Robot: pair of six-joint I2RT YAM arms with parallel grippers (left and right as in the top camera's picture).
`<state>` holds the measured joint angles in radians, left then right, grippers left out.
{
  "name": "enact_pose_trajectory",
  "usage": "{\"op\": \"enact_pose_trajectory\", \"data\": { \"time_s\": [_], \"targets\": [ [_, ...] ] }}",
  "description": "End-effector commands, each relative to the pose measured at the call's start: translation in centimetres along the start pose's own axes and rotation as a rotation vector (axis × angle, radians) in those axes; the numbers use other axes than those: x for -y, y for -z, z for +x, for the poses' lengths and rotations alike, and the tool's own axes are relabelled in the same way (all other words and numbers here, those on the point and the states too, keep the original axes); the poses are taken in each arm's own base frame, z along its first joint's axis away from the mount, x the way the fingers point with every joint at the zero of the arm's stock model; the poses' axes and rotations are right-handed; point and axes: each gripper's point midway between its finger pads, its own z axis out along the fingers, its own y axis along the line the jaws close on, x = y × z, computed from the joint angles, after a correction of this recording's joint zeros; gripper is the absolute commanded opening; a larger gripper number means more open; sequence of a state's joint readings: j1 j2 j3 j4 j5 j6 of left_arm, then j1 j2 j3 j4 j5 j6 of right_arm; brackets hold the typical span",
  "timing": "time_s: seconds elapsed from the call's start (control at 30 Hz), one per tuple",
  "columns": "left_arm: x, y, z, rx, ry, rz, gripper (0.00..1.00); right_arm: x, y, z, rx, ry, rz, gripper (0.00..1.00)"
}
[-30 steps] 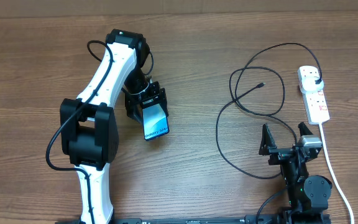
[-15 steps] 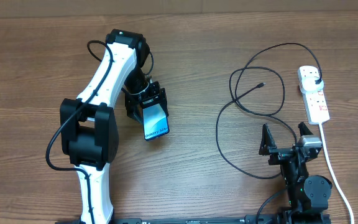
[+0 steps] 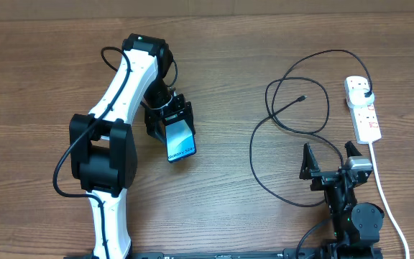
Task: Plug charger to phone and switch on socket
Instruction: 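Lift the phone with the left gripper and tilt it upright, then swing the right gripper left toward the phone held by the left gripper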
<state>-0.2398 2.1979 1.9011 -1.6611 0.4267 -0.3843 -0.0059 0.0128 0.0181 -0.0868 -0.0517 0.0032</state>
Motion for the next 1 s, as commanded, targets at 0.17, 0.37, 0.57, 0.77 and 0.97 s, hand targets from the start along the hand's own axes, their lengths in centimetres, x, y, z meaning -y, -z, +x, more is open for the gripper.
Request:
{"op": "enact_pose_trajectory", "data": {
  "time_s": [0.17, 0.37, 0.57, 0.77, 0.97],
  "targets": [
    [1.3, 0.7, 0.0, 0.002, -0.047, 0.072, 0.55, 0.2, 0.0, 0.0, 0.01, 0.006, 0.008, 1.0],
    [1.5, 0.7, -0.4, 0.018, -0.058, 0.077, 0.55, -3.8, 0.5, -1.8, 0.064, -0.133, -0.229, 1.0],
    [1.5, 0.7, -0.4, 0.018, -0.058, 0.077, 0.54, -4.5, 0.8, -2.8, 0.079, -0.297, -0.28, 1.0],
    [1.6, 0.7, -0.6, 0.027, -0.064, 0.081, 0.54, -5.3, 1.2, -3.9, 0.059, -0.475, -0.33, 1.0],
    [1.6, 0.7, -0.6, 0.028, -0.071, 0.08, 0.54, -5.4, 1.0, -3.5, -0.07, -0.566, -0.301, 1.0]
  ]
}}
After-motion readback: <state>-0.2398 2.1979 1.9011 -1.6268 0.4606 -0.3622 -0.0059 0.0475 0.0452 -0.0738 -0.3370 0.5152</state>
